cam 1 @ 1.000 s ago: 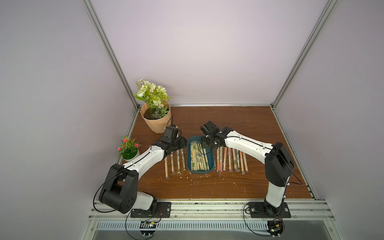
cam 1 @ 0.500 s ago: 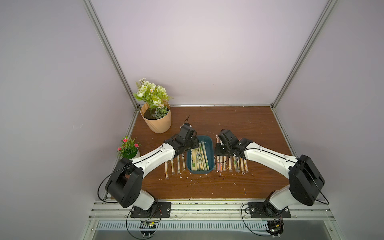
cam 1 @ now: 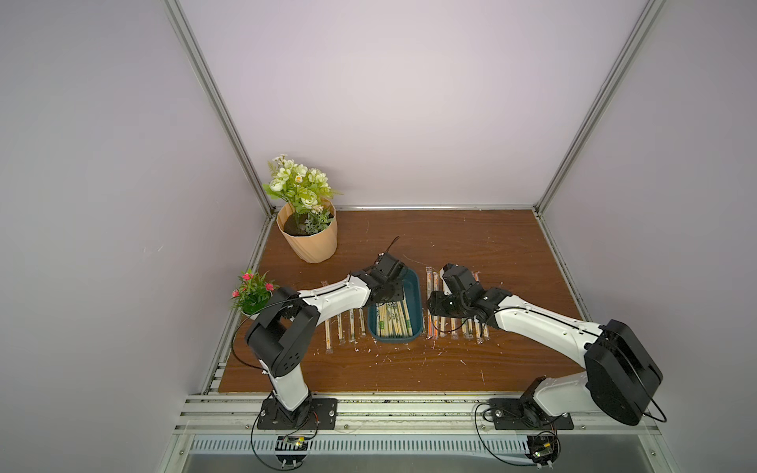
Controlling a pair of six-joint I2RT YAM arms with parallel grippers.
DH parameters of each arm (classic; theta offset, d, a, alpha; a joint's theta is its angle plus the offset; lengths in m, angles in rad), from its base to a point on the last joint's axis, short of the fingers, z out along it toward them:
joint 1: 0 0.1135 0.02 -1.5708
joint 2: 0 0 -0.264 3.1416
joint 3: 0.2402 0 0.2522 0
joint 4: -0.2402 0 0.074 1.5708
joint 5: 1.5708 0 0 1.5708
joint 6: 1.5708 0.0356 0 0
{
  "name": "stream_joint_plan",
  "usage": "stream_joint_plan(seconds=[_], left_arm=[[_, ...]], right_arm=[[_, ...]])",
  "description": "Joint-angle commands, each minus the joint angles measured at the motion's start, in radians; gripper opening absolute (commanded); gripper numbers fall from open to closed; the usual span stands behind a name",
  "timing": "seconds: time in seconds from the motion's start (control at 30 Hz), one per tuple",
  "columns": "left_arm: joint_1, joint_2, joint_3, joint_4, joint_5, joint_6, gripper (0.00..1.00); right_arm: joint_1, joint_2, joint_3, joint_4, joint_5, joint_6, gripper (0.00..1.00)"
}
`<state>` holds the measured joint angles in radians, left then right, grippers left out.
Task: Take the paired disposable chopsticks out of the storage box
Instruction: Pick up the paired disposable chopsticks from the storage box.
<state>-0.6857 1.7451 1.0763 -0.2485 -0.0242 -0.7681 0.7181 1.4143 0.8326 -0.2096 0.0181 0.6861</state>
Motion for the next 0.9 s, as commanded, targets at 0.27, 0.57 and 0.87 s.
stream_joint_plan(seconds=[0.27,0.57,0.87], left_arm=[[-0.033,0.059,0.04,-0.044,-0.044,-0.021,0.28],[-0.038,0.076,0.034,-0.052,-0.055,-0.021,0.27],[-0.041,0.104,0.037,-0.058,-0.054,-0.013,0.21]], right_arm=[[-0.012,-0.014,-0.012,0.028,-0.014,0.007,0.53],[-0.02,-0.013,-0.012,0.03,-0.017,0.004,0.53],[-0.031,-0.016,-0.011,0.023,-0.012,-0.002,0.53]])
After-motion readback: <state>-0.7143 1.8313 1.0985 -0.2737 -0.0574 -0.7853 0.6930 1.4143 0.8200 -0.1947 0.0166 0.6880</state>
